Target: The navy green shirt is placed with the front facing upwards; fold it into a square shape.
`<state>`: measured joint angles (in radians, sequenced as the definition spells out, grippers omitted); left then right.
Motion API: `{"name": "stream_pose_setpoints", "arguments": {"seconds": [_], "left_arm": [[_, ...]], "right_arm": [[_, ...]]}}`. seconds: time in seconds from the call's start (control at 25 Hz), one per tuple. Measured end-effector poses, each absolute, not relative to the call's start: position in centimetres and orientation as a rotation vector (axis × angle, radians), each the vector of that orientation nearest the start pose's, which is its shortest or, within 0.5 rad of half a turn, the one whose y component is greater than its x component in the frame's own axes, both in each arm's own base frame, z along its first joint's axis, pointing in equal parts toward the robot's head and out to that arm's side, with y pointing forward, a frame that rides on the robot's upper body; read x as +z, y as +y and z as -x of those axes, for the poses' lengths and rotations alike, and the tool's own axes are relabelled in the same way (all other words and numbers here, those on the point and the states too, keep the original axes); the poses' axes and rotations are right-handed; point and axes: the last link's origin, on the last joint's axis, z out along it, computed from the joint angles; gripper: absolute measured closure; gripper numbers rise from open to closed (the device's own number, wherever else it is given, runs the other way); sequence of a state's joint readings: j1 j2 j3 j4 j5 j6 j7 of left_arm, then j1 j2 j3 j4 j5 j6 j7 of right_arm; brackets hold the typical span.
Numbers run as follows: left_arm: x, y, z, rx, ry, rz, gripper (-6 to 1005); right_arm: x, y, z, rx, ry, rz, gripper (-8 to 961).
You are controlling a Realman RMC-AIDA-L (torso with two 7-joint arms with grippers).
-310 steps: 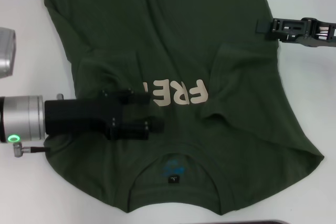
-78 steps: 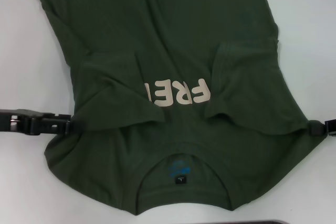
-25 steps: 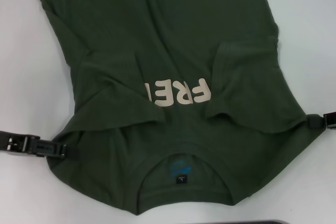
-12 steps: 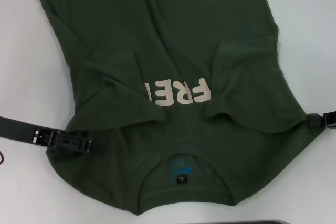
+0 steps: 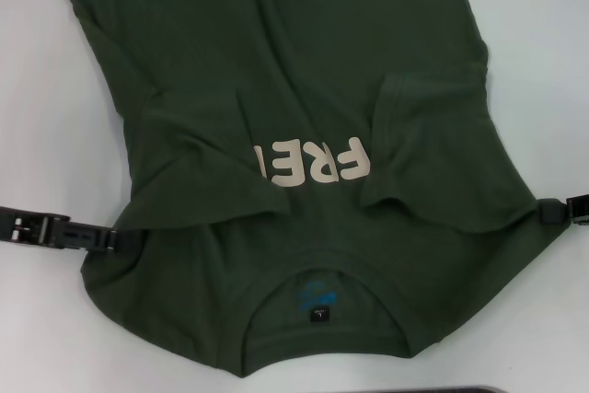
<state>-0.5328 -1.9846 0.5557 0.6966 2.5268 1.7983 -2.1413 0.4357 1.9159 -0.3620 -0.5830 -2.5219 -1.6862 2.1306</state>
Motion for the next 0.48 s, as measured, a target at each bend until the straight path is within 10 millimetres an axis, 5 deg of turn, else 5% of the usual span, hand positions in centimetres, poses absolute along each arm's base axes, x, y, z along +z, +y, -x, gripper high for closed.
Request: {"name": "stream_pose_setpoints", "arguments": {"seconds": [0.48], "left_arm": [[4.8,27.3,33.8,-0.088,-1.929,2.466,126]], "right_arm": [[5.8,26.2,-37.0,0.374,1.980,2.229,917]]}}
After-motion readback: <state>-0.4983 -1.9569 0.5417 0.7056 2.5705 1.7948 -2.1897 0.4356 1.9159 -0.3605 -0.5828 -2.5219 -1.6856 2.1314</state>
